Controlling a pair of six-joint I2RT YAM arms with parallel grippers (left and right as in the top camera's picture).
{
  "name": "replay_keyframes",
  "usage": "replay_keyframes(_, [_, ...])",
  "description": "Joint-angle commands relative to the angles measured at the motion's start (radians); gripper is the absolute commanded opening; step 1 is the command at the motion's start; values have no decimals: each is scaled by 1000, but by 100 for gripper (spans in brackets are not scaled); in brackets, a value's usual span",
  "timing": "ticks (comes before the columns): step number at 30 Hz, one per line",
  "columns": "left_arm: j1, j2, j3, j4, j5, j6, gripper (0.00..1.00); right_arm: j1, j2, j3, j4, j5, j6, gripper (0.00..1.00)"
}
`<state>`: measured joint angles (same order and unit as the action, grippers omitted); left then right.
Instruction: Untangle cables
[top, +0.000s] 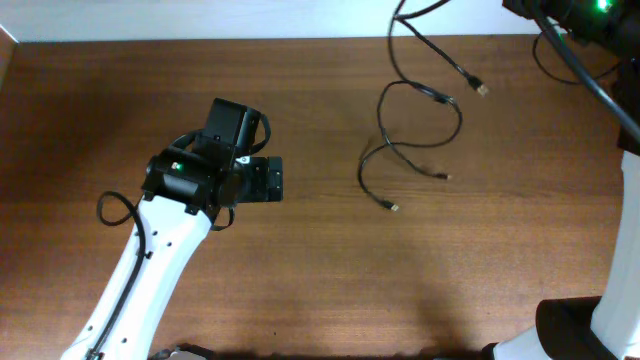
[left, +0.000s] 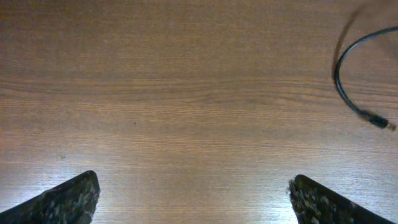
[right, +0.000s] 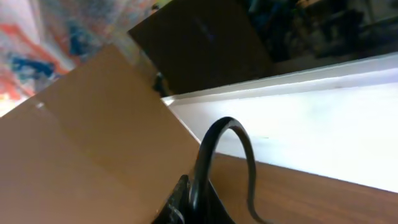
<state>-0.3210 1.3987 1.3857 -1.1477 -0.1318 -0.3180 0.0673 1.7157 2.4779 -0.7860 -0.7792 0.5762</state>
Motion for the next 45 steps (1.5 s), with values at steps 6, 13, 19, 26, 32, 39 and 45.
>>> replay_keyframes(6, [3, -15, 3, 2, -7, -10, 99, 5, -14, 12, 14, -217, -154, 4])
replay_keyframes(13, [3, -15, 3, 2, -7, -10, 99, 4, -7, 12, -306, 610, -345, 4])
replay_keyframes(19, [3, -15, 3, 2, -7, -10, 99, -5, 42, 12, -363, 1136, -521, 4])
replay_keyframes(26, [3, -15, 3, 2, -8, -10, 99, -225, 228, 12, -361, 1138, -516, 4])
replay_keyframes(32, [3, -15, 3, 2, -8, -10, 99, -404, 434, 12, -304, 994, -429, 4])
replay_keyframes(39, [3, -15, 3, 2, -7, -10, 99, -444, 616, 11, -210, 866, -425, 4])
replay_keyframes(45, [3, -15, 3, 2, -7, -10, 99, -502, 719, -31, -208, 970, -425, 4])
